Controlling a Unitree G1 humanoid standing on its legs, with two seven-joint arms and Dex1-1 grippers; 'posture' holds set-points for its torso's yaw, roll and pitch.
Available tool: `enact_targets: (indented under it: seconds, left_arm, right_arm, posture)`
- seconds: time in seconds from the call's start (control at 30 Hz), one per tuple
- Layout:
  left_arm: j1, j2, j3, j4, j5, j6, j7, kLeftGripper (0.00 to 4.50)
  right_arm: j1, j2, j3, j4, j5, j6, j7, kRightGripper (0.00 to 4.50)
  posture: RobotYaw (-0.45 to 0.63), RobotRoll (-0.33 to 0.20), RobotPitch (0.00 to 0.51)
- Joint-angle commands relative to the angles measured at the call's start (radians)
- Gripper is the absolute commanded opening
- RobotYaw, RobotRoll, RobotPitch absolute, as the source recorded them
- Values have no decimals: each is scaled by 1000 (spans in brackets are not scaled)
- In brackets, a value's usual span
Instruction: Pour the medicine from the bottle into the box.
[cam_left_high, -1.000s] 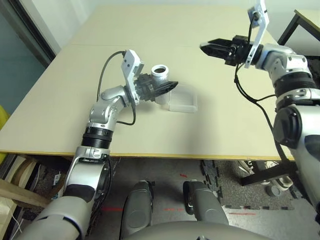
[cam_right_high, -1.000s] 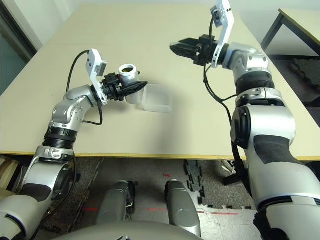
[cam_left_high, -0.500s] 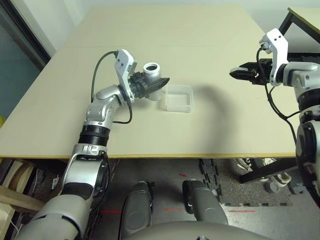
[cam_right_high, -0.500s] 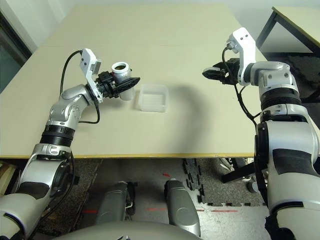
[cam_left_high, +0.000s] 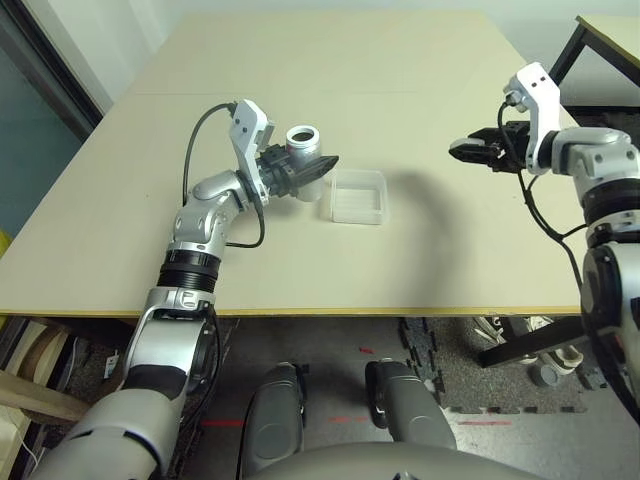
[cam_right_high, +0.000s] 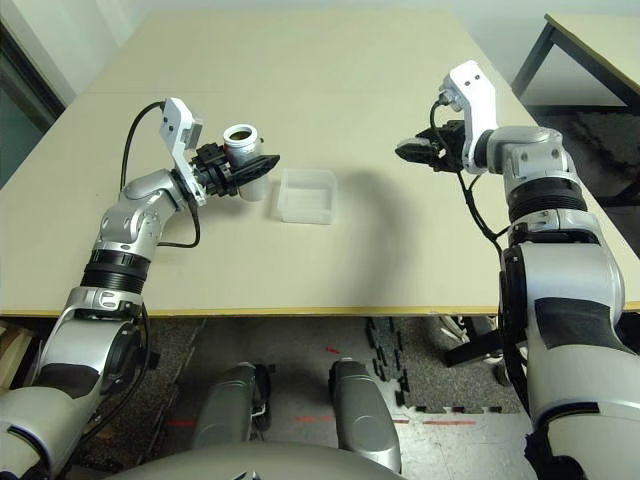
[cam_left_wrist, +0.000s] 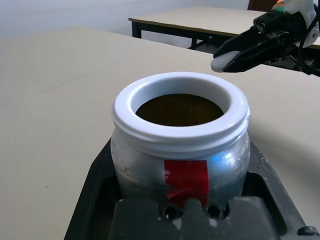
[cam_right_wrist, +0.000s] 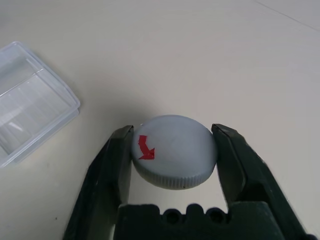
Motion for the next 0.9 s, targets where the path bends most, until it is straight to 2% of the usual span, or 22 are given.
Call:
enact_targets:
  seconds: [0.03, 0.1, 0.3, 0.57, 0.77, 0.9]
  left_arm:
    - [-14, 6, 0, 11, 16, -5, 5, 2646]
    - [-15, 7, 0, 12, 17, -5, 5, 2646]
    - [-18, 8, 2, 16, 20, -8, 6, 2646]
    - [-44, 9, 11, 59, 32, -8, 33, 2646]
    - [-48, 14, 12, 66, 28, -19, 17, 2646]
    - [-51, 15, 14, 74, 29, -22, 17, 2646]
  right_arm:
    - [7, 4, -9, 18, 4, -10, -13, 4278]
    - [8, 4, -10, 19, 6, -13, -14, 4500]
    - [11, 1, -15, 14, 13, -38, -8, 4500]
    - [58, -29, 28, -54, 0, -143, 152, 4500]
    - [126, -28, -20, -154, 84, -155, 280, 4500]
    - [231, -23, -37, -300, 174, -124, 393, 4500]
  posture:
    - [-101, 0, 79]
    - [-102, 0, 80]
    - [-104, 0, 77]
    - [-104, 0, 75]
    - [-107, 0, 74]
    - [-109, 0, 74]
